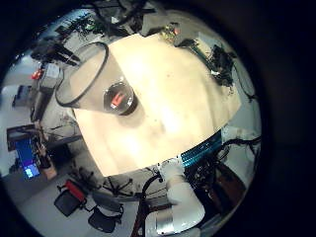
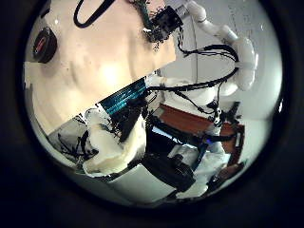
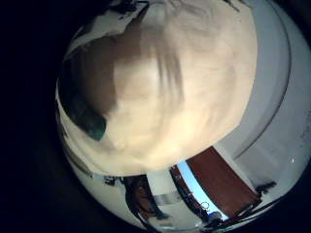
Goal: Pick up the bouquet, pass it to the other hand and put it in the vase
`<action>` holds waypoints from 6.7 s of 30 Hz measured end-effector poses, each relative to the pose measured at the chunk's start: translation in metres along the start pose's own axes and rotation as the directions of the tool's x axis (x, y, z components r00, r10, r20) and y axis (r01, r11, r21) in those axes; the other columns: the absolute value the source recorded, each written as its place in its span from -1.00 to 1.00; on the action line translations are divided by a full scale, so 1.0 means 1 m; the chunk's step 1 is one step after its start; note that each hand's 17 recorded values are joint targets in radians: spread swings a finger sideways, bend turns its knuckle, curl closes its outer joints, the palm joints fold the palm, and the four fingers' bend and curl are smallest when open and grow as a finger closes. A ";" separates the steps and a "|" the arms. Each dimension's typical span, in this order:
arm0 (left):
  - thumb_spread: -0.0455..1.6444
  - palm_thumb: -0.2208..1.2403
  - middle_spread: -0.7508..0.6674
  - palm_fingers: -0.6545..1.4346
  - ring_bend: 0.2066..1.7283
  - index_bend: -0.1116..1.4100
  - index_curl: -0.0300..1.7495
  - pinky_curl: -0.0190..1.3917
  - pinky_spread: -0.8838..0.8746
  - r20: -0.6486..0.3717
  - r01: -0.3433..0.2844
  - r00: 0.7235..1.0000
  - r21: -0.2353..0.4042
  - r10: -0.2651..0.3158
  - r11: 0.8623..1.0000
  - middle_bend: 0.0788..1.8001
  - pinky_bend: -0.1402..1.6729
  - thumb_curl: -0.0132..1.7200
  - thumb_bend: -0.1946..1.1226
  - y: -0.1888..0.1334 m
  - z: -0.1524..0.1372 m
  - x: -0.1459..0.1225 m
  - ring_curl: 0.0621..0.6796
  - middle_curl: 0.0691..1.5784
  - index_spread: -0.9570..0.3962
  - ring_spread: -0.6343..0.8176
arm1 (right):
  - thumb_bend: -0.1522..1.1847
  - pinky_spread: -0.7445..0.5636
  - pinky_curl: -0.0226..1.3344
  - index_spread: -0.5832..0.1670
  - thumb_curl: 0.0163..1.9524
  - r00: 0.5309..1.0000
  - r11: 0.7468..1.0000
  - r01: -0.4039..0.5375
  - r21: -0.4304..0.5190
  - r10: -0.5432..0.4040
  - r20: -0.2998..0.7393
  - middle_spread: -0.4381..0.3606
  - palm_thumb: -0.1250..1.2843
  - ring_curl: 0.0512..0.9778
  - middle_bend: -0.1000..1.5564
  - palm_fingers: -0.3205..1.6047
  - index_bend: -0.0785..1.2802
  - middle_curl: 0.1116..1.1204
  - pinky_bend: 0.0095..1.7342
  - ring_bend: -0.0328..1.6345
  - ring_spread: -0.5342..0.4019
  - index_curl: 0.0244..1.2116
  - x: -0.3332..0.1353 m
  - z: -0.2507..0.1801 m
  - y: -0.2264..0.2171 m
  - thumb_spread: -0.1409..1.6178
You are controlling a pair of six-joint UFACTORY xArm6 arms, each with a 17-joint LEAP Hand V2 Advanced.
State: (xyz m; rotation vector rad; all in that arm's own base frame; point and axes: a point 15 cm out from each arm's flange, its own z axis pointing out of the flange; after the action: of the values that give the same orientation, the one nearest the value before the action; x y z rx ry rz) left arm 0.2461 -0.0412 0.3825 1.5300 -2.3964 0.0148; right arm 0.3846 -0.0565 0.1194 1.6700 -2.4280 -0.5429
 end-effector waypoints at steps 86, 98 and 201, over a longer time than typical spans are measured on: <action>0.21 -0.27 0.51 -0.24 -0.52 -0.66 -0.64 -0.54 0.57 -0.833 0.183 0.430 0.458 0.348 0.870 -0.74 -0.61 -0.60 -0.74 -0.058 -0.175 0.062 -0.48 -0.62 0.52 0.58 | -0.78 -0.20 -0.02 -0.08 0.12 0.281 0.521 0.391 0.758 -0.852 0.441 -0.23 0.82 0.26 0.78 0.53 0.78 0.34 0.57 0.84 -0.23 0.54 -0.194 -0.339 0.303 0.17; 0.21 -0.22 0.33 -0.18 -0.49 -0.66 -0.65 -0.54 0.55 -0.849 0.200 0.355 0.479 0.392 0.855 -0.66 -0.63 -0.59 -0.75 -0.072 -0.189 0.085 -0.50 -0.58 0.54 0.52 | -0.78 -0.21 0.04 -0.08 0.15 0.233 0.520 0.452 0.725 -0.853 0.467 -0.23 0.81 0.26 0.79 0.53 0.79 0.34 0.54 0.84 -0.22 0.53 -0.210 -0.319 0.309 0.17; 0.37 0.59 -0.50 0.70 0.73 0.19 0.27 0.70 -0.75 -0.803 0.600 0.499 0.591 0.326 0.539 0.46 0.33 0.00 -0.71 -0.045 -0.213 -0.108 0.62 -0.12 -0.59 -0.64 | -0.81 0.82 -0.58 -0.36 -0.49 0.407 0.703 0.334 0.629 -0.709 0.576 0.15 0.19 -0.66 -0.54 -0.50 -0.64 -0.55 -0.14 -0.17 0.39 -0.51 -0.207 -0.223 0.190 0.32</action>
State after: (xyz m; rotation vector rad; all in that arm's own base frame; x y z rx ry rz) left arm 0.3796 0.0710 0.5524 1.4365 -1.2949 1.7363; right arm 0.3665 0.1484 0.4138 3.0289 -2.5646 -1.1325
